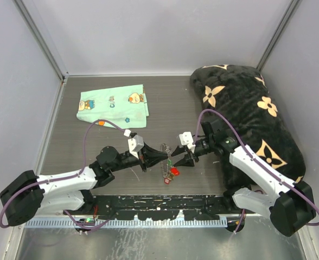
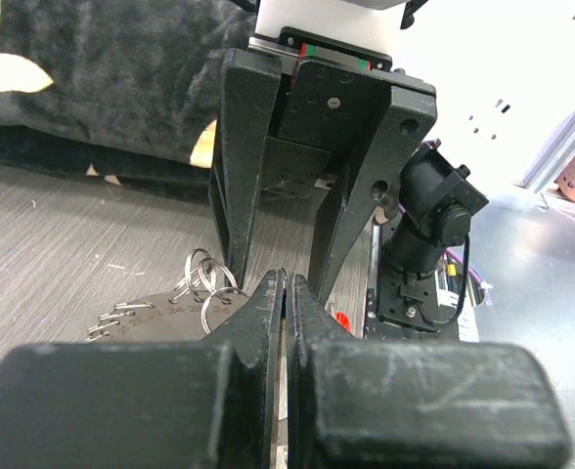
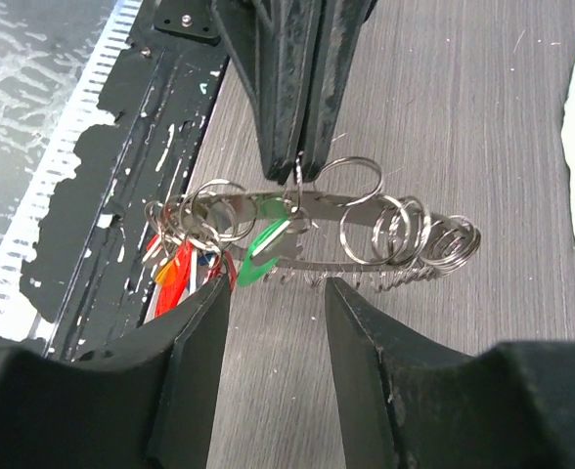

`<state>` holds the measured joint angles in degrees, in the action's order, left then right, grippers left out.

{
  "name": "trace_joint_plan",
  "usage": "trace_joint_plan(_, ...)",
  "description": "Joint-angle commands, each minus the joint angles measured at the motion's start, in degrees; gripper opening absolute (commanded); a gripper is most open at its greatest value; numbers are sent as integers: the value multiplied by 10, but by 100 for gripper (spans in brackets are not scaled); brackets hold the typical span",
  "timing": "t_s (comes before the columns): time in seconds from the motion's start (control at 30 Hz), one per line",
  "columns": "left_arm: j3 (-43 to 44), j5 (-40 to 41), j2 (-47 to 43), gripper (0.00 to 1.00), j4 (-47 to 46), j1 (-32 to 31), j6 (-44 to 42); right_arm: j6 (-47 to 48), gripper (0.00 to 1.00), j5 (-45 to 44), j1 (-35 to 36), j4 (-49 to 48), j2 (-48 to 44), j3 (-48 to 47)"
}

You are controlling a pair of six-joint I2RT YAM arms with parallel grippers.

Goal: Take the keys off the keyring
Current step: Remove the key from the keyring.

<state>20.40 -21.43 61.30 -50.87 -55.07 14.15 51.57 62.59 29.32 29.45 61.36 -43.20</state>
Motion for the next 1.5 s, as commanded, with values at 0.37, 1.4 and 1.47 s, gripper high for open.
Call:
trace_joint_plan(0.37,42,69,26,0,-117,-17,-3,-61,56,-6,4,-67,-26,-1)
trace_joint_plan(1.4,34,86,40,0,-142,-28,8,-127,34,14,-33,-106,-46,2)
trace_joint_plan(1.47,35,86,42,0,-145,-29,8,-127,36,19,-33,-105,-46,3)
